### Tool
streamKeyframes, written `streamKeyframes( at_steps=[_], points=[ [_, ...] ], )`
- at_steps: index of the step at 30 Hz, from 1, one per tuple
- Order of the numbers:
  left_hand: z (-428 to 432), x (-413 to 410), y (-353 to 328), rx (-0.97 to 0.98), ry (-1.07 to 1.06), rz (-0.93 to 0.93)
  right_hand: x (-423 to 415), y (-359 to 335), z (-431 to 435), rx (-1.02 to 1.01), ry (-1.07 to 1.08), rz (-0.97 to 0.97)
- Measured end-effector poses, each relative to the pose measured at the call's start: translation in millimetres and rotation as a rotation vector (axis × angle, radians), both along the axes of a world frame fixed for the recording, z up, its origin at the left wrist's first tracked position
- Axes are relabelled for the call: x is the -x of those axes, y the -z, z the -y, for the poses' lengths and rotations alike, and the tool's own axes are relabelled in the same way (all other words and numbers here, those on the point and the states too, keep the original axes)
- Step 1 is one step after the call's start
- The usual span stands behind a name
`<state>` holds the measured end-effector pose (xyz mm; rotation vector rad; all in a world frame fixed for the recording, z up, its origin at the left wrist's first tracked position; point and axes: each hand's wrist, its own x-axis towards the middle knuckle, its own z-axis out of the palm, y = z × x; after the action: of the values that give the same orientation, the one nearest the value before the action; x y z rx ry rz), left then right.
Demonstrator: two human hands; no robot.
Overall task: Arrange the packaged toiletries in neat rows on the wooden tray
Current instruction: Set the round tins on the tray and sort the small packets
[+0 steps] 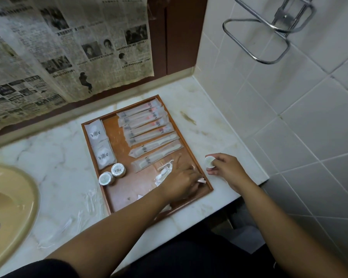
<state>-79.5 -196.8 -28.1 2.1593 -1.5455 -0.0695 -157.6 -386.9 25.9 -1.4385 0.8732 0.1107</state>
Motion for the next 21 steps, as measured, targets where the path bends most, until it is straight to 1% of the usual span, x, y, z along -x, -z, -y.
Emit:
streamKeyframes(
  at_steps=[2, 6, 9, 11, 14, 17, 21],
  points=[
    [-17, -2, -8, 0.046, -0.082, -0.047, -7, -2, -7, -0.075, -0.019, 0.015],
    [-68, -16, -17, 0.124, -0.314, -0.135, -34, -6, -36, -0.187, -0.098, 0.034],
    [-116, -23, -24, 0.120, -0.489, -0.174, -59, -10, -70, -0.224, -0.202, 0.046],
    [-149, -24, -31, 0.106, -0.612, -0.192, -77, -9, -98, -0.211, -0.274, 0.046],
    [-193, -19, -39, 0.109, -0.774, -0.163, -105, -6, -141, -0.109, -0.428, 0.027],
    [-231, -9, -42, 0.148, -0.925, -0.239, -131, -4, -179, -0.010, -0.575, 0.045],
    [-264, 5, -40, 0.228, -1.038, -0.272, -157, -8, -219, 0.260, -0.889, 0.111]
  ],
)
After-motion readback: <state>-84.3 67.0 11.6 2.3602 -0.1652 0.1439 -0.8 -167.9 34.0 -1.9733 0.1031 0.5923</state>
